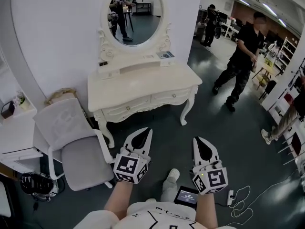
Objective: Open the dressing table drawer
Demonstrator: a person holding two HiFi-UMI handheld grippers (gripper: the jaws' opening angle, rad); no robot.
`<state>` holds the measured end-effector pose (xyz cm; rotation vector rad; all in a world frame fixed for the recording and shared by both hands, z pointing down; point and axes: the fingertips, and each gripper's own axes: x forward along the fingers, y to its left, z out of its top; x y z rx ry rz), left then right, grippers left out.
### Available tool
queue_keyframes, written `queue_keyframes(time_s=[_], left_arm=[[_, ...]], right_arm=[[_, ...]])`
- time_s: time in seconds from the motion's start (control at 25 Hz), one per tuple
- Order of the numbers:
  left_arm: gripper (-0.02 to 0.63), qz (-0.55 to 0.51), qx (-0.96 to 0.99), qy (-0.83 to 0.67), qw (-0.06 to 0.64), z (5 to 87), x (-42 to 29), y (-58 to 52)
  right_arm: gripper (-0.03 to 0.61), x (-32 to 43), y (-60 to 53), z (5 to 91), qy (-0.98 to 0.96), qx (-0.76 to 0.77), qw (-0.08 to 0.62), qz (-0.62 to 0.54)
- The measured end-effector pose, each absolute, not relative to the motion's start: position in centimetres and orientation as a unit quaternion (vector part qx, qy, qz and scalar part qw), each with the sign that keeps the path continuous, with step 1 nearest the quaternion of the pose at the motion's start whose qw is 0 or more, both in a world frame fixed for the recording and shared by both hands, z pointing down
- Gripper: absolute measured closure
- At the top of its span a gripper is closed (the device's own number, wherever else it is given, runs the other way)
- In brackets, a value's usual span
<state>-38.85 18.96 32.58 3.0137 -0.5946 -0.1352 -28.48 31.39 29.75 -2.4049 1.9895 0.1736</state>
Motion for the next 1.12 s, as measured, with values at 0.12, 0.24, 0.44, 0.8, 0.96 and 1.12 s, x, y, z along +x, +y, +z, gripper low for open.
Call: queue_keyframes(time_s=[0.12, 0.24, 0.44, 0.8, 0.96, 1.12], left_arm=[[0.601, -0.043, 0.979, -0.198, 0.034, 33.0, -37.8, 17.6], [0.601, -0.04, 0.978, -0.202, 0.035, 33.4, -36.3, 16.1], [0.601, -0.039, 0.976, -0.211, 0.037, 33.6, -32.7, 13.1], [0.601, -0.032, 0.976, -0.215, 0.029, 33.3, -24.0, 7.4], [0.601, -0.032, 0.975, -0.217, 0.028, 33.1, -19.8, 4.8], [0.601, -0.036, 0.975, -0.217, 0.03, 33.3, -15.6, 2.3]], right_arm=[[0.561, -27.2, 29.9, 30.4, 0.639, -0.767, 0.008, 0.052], [0.561, -25.5, 28.1, 30.7, 0.643, -0.764, 0.008, 0.05], [0.561, -21.8, 24.7, 30.4, 0.654, -0.754, 0.009, 0.055], [0.561, -12.7, 18.1, 30.2, 0.664, -0.746, 0.017, 0.049], [0.561, -8.4, 15.1, 30.1, 0.669, -0.741, 0.019, 0.047], [0.561, -4.2, 12.1, 30.5, 0.676, -0.735, 0.019, 0.043]])
